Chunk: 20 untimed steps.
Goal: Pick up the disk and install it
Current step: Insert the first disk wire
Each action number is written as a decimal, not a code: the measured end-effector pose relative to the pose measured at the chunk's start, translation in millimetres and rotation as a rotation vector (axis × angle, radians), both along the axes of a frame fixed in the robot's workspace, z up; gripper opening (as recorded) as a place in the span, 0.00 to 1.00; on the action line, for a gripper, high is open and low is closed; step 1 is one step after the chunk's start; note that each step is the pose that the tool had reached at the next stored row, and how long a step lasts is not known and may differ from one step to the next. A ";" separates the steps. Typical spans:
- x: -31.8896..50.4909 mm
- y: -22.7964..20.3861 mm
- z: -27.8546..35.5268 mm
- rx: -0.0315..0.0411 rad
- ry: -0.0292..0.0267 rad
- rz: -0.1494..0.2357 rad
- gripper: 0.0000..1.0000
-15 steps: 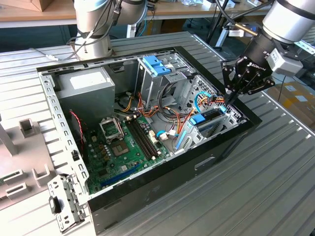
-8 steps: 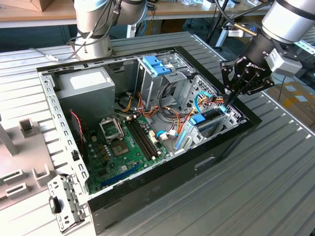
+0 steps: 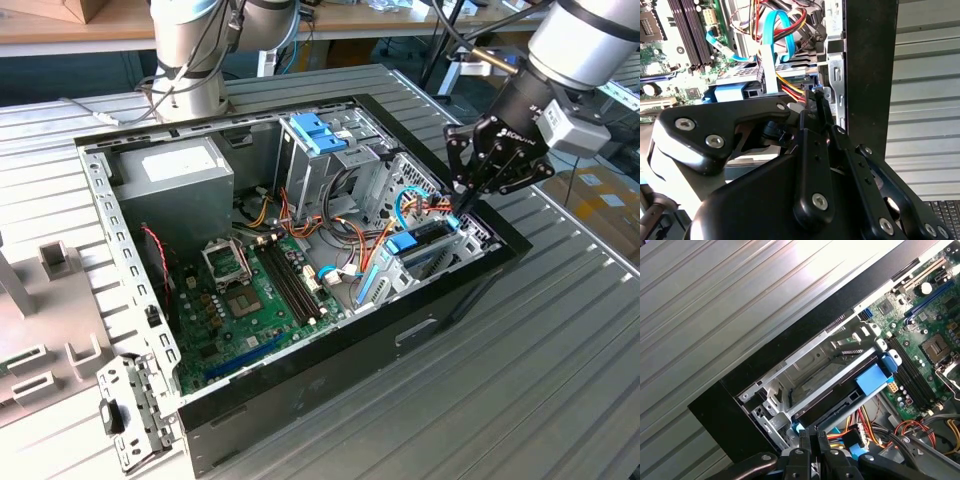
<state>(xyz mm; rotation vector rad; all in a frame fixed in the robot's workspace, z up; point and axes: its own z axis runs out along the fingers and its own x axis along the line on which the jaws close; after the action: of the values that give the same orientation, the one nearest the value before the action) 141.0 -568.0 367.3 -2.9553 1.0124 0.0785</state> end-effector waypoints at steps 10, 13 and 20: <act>-3.0 0.0 -0.4 0.0000 0.0000 0.000 0.17; -4.4 0.0 -0.4 0.0000 0.0000 0.000 0.17; -6.6 0.0 -0.7 0.0000 0.0000 0.000 0.17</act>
<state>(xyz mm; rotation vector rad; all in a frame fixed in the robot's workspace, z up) 134.5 -568.0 366.6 -2.9553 1.0123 0.0785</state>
